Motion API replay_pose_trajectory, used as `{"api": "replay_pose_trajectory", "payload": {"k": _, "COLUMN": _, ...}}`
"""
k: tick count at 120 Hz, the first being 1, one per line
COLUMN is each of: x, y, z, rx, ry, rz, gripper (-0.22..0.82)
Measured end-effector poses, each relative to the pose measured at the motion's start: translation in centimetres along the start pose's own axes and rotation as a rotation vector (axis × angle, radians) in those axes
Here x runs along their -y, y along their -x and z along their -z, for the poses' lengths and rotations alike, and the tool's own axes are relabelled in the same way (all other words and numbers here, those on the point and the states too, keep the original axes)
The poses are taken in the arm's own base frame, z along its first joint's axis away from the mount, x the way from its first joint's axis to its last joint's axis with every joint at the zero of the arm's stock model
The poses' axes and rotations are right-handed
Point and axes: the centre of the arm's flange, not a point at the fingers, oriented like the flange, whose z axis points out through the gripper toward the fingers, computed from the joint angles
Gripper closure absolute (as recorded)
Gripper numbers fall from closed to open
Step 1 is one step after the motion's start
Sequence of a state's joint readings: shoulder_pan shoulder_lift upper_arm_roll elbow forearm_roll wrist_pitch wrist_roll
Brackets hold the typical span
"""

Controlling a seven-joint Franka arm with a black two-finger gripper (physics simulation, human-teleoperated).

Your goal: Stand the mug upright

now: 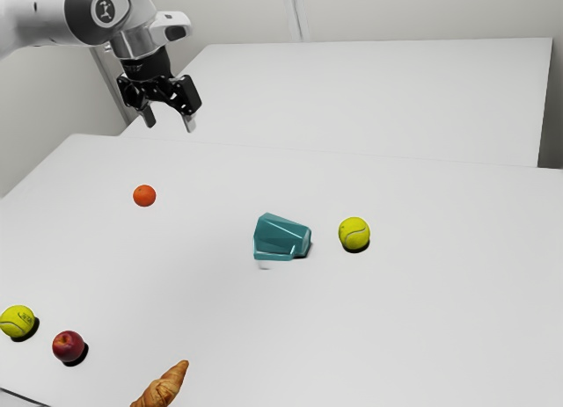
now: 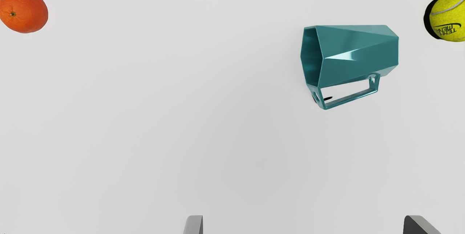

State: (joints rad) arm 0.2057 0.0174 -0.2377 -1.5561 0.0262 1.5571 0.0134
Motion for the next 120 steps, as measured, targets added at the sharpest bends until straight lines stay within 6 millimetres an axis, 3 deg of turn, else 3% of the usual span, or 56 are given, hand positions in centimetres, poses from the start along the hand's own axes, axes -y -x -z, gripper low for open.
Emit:
{"api": "replay_pose_trajectory", "payload": {"k": 24, "x": -0.6, "y": 0.1, "z": -0.2, "rx": 0.009, "ry": -0.002, "rz": 0.002, "gripper": 0.0}}
{"api": "replay_pose_trajectory", "payload": {"k": 51, "x": -1.2, "y": 0.4, "z": -1.7, "rx": 0.041, "ry": 0.006, "rz": 0.004, "gripper": 0.0}}
{"api": "replay_pose_trajectory", "payload": {"k": 72, "x": -1.9, "y": 0.6, "z": -5.5, "rx": 0.08, "ry": 0.072, "rz": 0.01, "gripper": 0.0}}
{"api": "replay_pose_trajectory", "payload": {"k": 120, "x": -3.5, "y": 0.0, "z": -16.9, "rx": 0.103, "ry": 0.386, "rz": 0.004, "gripper": 0.0}}
